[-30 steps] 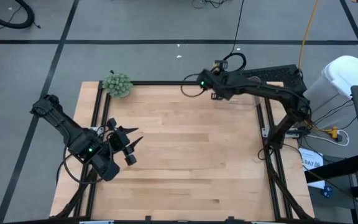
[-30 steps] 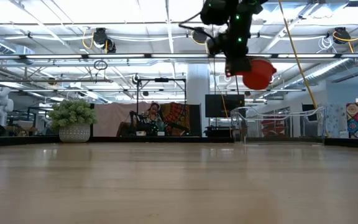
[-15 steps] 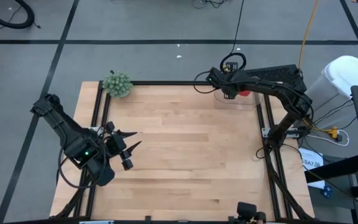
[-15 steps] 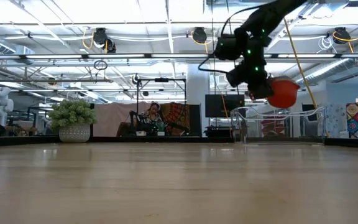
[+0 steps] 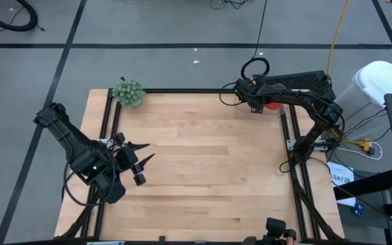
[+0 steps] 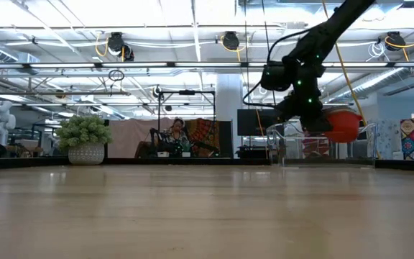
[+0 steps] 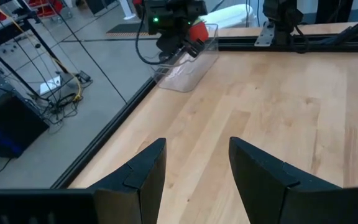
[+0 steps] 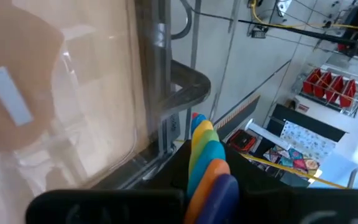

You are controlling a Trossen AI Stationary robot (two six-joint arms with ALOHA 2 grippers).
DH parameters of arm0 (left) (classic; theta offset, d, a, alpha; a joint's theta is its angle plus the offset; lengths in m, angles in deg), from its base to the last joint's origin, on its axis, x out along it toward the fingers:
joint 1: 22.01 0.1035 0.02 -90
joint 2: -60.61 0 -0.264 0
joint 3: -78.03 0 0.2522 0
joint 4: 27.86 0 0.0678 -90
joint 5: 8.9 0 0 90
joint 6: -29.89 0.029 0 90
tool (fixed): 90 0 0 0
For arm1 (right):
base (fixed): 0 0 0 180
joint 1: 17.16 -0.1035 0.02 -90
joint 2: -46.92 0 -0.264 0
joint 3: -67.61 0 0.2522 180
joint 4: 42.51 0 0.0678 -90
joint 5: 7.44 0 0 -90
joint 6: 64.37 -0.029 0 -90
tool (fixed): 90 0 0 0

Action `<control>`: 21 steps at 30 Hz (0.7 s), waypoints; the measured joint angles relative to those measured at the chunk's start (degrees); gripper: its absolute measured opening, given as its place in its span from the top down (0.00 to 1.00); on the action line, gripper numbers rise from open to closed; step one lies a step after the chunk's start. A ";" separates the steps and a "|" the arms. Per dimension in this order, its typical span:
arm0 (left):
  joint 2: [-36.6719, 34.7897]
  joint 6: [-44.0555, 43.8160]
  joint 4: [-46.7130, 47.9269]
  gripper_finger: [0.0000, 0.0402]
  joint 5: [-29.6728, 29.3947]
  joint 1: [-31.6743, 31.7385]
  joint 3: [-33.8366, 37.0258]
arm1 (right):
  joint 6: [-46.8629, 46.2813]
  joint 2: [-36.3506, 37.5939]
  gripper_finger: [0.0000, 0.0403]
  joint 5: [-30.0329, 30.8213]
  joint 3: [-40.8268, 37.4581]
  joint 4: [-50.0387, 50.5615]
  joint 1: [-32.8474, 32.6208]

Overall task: Nest measuring cups in basket
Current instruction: Put the stack of measuring cups into the transparent bin

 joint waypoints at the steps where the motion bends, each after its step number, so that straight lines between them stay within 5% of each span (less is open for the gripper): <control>1: 0.00 0.00 -0.02 0.55 -0.16 0.00 0.00 | 0.34 0.00 0.95 0.02 -0.49 -1.21 0.21; 21: 0.00 0.07 -0.04 0.55 -1.59 0.00 0.00 | 3.73 -6.56 0.95 -3.21 -1.96 -13.89 0.97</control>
